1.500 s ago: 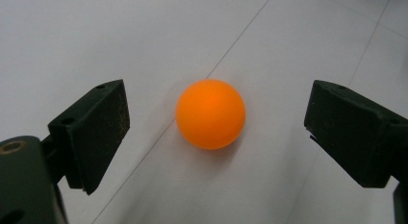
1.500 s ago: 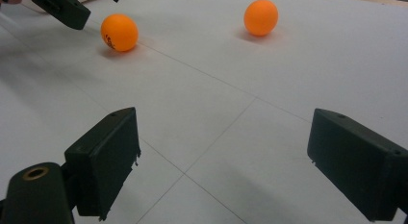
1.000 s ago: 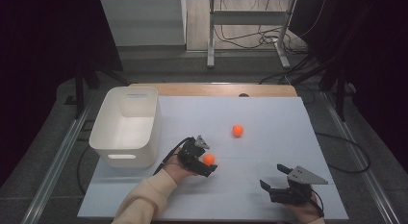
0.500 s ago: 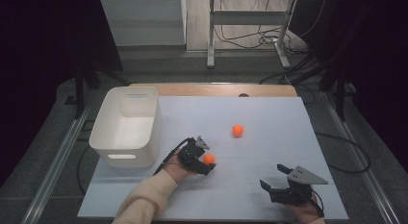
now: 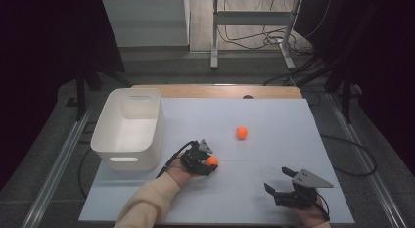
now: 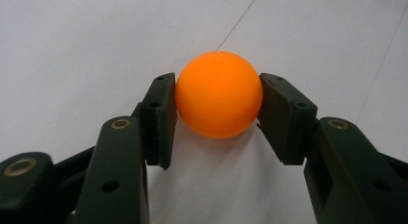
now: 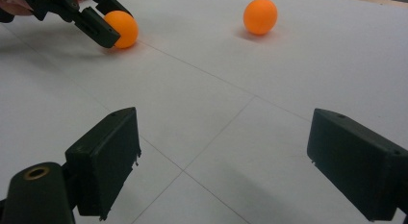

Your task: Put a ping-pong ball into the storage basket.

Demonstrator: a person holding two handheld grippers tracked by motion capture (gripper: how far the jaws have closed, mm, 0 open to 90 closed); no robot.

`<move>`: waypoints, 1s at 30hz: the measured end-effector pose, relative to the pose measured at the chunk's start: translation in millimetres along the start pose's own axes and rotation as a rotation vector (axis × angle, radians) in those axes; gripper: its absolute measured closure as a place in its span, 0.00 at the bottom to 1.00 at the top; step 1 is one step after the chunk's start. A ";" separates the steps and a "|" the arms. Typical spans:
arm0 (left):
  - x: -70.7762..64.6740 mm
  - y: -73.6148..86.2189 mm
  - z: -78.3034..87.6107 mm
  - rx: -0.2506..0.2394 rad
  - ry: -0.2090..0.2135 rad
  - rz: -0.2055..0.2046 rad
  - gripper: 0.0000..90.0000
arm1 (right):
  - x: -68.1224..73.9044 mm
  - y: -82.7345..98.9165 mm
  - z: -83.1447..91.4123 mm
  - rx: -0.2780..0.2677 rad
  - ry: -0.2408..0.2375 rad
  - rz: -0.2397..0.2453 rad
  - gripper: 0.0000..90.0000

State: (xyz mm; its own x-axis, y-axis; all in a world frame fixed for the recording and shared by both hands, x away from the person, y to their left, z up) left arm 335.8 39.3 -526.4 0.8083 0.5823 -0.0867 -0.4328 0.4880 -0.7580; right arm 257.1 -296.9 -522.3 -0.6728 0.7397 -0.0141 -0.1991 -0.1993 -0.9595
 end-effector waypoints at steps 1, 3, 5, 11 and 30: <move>0.2 0.1 0.1 0.000 0.001 0.000 0.56 | 0.1 0.0 0.1 0.000 0.000 -0.001 0.13; 0.3 0.2 0.1 -0.001 0.002 -0.001 0.56 | 0.0 0.0 0.2 0.000 0.000 0.000 0.13; -0.3 0.0 0.4 -0.001 -0.003 -0.010 0.57 | -0.1 0.0 0.2 -0.001 -0.001 0.000 0.13; -1.0 -1.0 3.7 -0.013 -0.008 -0.014 0.57 | -0.2 0.0 0.2 -0.002 -0.001 -0.003 0.13; -4.0 -3.6 17.0 -0.040 -0.014 -0.027 0.57 | -0.8 0.0 0.4 -0.004 0.001 -0.005 0.13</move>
State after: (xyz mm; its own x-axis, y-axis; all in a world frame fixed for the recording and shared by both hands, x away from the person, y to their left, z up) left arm 327.4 46.2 -512.3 0.8138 0.5783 -0.0576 -0.3945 0.4770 -0.7854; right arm 257.3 -297.7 -522.2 -0.6710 0.7414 -0.0099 -0.1991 -0.1931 -0.9608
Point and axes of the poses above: each handheld gripper's, and its own axes: z roughly backward along the jaws, y roughly out of its underside, x roughly to its left, the point moved 1 cm from there along -z, roughly forward along the jaws, and after that the axes turned 12 degrees about -x, right-handed, at the moved point
